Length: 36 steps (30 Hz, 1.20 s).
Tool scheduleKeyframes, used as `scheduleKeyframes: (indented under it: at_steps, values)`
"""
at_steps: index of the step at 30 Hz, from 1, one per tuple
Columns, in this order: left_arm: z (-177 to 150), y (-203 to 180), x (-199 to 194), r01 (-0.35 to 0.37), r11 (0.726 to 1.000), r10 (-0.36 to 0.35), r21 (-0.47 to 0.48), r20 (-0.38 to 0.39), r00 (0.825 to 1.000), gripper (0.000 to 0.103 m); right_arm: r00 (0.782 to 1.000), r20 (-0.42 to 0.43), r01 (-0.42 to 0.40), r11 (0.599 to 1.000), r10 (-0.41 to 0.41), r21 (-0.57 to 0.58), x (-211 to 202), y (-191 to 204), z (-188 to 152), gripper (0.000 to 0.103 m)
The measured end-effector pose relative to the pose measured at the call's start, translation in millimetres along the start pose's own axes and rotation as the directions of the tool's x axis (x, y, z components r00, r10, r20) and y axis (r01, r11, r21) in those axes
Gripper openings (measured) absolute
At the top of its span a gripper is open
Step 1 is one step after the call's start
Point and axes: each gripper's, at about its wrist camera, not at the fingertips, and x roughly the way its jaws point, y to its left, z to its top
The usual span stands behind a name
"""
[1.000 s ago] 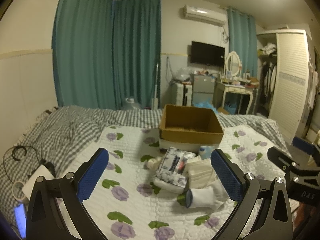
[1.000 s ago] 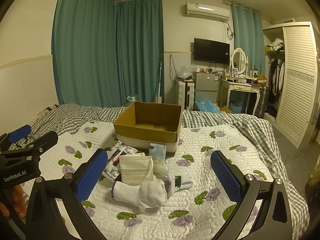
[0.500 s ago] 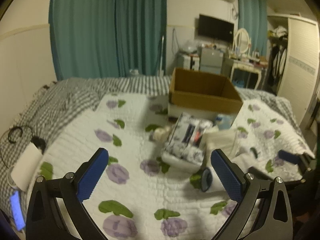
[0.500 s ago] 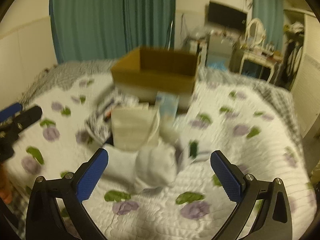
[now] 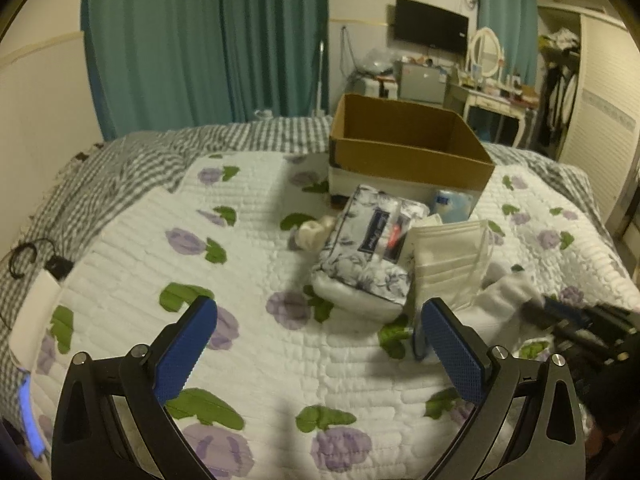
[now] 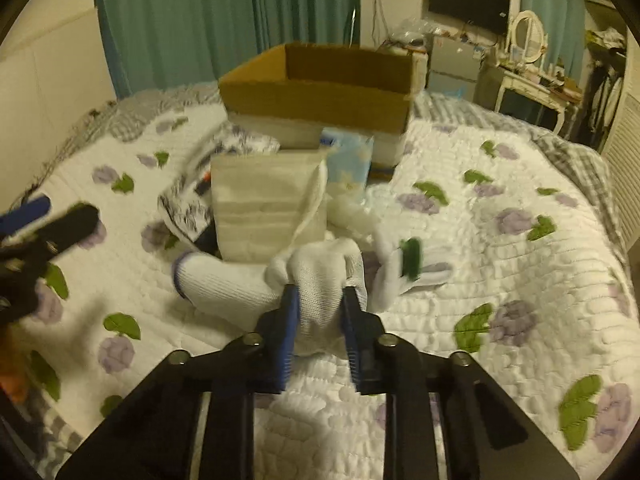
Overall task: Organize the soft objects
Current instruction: 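Grasp the white sock with the right gripper and lift it, then grasp the folded white face mask with the left gripper while the right gripper holds the sock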
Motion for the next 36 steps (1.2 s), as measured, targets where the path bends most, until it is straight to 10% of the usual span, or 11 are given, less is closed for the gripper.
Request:
scheduleKeyframes:
  at_steps: [12, 22, 32, 36]
  values:
    - [26.0, -54.3, 26.9, 0.047, 0.992, -0.045, 0.115, -0.021, 0.999, 0.099, 0.980, 0.195, 0.051, 0.999, -0.050, 0.001, -77.4, -47.7, 53.3, 0.012]
    - [35.6, -92.3, 79.9, 0.058, 0.986, -0.047, 0.154, -0.076, 0.996, 0.092, 0.981, 0.157, 0.108, 0.994, -0.111, 0.031, -42.6, -111.1, 75.7, 0.012]
    - [31.1, -99.2, 96.5, 0.052, 0.976, -0.033, 0.212, -0.095, 0.995, 0.017, 0.992, 0.113, 0.046, 0.996, -0.055, 0.081, -13.7, -130.5, 67.7, 0.012]
    - [37.2, -97.1, 84.3, 0.061, 0.974, -0.044, 0.219, -0.085, 0.995, 0.009, 0.991, 0.118, 0.058, 0.996, -0.066, 0.071, -16.7, -125.2, 68.0, 0.012]
